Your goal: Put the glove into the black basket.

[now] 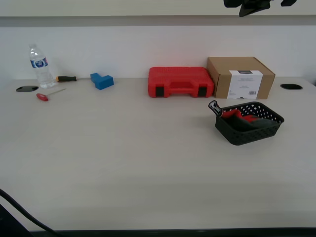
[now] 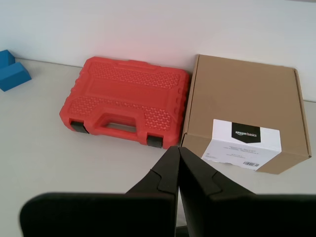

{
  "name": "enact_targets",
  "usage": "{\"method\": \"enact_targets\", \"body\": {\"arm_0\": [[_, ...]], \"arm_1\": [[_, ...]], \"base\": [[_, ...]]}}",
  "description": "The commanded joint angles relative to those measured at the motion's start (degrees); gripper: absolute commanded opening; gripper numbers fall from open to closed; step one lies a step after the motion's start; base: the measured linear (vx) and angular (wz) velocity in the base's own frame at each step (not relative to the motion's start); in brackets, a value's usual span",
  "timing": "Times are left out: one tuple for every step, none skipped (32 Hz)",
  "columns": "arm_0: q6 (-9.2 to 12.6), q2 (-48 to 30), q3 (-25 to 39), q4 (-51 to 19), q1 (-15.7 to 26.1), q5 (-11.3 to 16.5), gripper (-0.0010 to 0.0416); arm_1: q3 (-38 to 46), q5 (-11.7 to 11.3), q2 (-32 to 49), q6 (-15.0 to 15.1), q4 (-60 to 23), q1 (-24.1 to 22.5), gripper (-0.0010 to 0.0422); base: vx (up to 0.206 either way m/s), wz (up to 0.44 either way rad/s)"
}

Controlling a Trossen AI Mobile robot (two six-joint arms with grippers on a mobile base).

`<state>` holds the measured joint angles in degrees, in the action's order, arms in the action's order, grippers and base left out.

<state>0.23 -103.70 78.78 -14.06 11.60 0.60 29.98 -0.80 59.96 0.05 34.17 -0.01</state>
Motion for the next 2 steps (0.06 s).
{"method": "enact_targets", "body": {"arm_0": [[-0.3,0.0,0.0,0.3,0.0,0.0,0.0004],[-0.2,0.0,0.0,0.3,0.0,0.0,0.0004]], "arm_1": [[0.0,0.0,0.0,0.0,0.2,0.0,0.0000],[0.0,0.0,0.0,0.0,0.2,0.0,0.0000]], "base": [[0.000,0.000],[0.000,0.000]]}}
